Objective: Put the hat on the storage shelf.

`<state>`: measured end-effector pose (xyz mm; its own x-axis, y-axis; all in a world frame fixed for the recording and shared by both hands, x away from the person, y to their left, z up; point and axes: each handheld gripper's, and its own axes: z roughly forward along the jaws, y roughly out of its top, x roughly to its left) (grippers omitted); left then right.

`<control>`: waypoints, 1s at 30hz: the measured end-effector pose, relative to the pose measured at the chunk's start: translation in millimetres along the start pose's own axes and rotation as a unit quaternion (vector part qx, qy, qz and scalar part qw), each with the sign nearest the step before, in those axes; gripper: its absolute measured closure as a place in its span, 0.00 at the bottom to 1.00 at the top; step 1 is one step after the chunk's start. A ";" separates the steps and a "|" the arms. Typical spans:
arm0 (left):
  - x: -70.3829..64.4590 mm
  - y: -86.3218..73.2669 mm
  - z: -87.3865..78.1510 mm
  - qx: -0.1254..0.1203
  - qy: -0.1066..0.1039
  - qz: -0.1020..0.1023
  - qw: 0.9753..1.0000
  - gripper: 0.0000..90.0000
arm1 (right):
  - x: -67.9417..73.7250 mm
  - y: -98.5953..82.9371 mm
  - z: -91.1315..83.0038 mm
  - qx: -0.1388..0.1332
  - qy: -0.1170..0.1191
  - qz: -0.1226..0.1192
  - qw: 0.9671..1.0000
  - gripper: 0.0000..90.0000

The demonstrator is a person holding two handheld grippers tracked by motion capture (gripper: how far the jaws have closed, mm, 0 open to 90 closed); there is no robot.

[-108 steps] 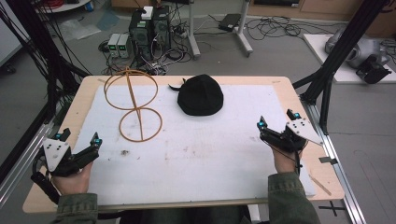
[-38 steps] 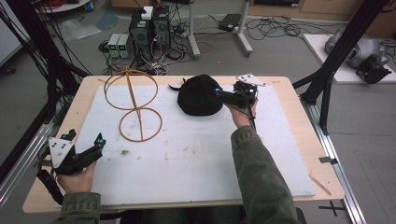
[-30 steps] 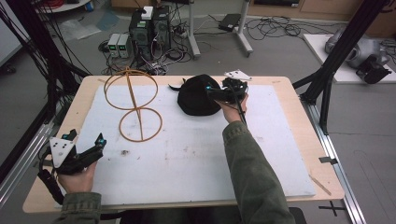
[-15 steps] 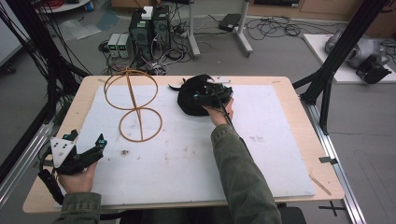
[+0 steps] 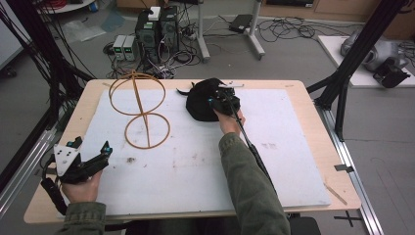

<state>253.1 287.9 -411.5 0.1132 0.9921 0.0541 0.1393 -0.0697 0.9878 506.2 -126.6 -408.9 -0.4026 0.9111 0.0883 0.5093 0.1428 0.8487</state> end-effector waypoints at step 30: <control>-2.5 -5.2 0.4 0.005 -0.001 0.004 1.000 0.17 | -2.6 20.2 -48.2 -0.091 -0.026 -0.043 0.995 0.98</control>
<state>252.5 285.7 -416.9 0.1161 0.9914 0.0610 0.1477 -0.0780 0.9860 480.8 -144.8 -366.8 -0.3963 0.9180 -0.0116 0.3270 0.1529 0.9326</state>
